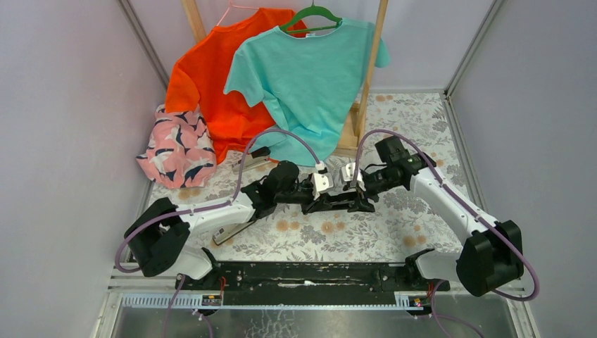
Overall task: Unload the staples from the stapler
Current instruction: Unload the staple at the center of the board.
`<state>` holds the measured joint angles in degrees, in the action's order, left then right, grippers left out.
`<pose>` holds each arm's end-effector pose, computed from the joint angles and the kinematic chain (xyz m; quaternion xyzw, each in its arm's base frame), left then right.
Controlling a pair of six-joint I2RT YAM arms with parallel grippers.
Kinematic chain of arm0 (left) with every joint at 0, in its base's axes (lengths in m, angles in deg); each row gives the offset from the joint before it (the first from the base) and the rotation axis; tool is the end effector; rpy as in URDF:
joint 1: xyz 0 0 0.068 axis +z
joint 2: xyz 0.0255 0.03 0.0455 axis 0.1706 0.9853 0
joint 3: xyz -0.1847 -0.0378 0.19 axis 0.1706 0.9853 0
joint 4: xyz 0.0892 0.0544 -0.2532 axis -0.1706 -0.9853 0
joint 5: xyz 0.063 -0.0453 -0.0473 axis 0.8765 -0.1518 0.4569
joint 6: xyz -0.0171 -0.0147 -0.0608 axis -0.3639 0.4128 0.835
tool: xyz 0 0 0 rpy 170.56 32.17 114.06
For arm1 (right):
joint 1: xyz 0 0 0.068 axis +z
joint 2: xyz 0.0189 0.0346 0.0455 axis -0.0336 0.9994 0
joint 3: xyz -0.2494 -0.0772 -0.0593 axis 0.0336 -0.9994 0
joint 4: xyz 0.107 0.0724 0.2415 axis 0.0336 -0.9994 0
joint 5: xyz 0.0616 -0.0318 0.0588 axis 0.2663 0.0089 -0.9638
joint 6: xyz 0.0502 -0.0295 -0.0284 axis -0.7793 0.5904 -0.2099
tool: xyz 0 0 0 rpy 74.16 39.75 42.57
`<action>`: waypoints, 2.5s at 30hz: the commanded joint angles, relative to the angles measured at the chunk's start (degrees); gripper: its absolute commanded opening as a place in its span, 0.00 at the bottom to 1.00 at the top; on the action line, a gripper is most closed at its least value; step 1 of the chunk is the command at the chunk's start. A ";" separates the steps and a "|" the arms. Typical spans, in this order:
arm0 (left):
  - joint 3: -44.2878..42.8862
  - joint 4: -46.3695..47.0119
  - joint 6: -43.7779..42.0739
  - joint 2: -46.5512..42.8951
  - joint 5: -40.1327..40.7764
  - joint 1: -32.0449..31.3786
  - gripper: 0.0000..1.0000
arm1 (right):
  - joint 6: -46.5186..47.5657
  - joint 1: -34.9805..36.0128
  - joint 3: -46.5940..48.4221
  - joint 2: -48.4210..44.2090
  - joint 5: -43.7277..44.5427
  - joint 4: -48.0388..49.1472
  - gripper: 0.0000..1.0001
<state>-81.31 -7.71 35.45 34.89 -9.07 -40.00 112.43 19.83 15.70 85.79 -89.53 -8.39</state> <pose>0.1942 -0.2681 0.2039 0.5404 0.6214 -0.3670 0.4325 0.2218 0.1312 0.2458 -0.7129 0.5190 0.2901 0.3719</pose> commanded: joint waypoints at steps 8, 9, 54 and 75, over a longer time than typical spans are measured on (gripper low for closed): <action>-3.74 2.13 -2.12 -0.50 0.45 -1.02 0.00 | -3.51 3.03 0.81 2.23 4.41 3.92 0.61; -3.74 2.21 -2.10 -0.52 0.57 -1.10 0.00 | -3.51 3.08 0.81 2.32 4.64 3.99 0.58; 22.21 76.89 50.36 -8.30 7.66 7.69 1.00 | -92.89 -11.17 -2.74 -12.56 -22.21 70.93 0.00; 7.64 76.98 58.54 2.76 16.11 2.05 0.96 | -140.92 -10.60 -7.86 -5.44 -14.22 123.04 0.00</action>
<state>-70.95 65.14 91.86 35.96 4.19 -37.09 -26.06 8.91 7.07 82.71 -107.49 107.93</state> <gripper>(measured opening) 0.970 0.393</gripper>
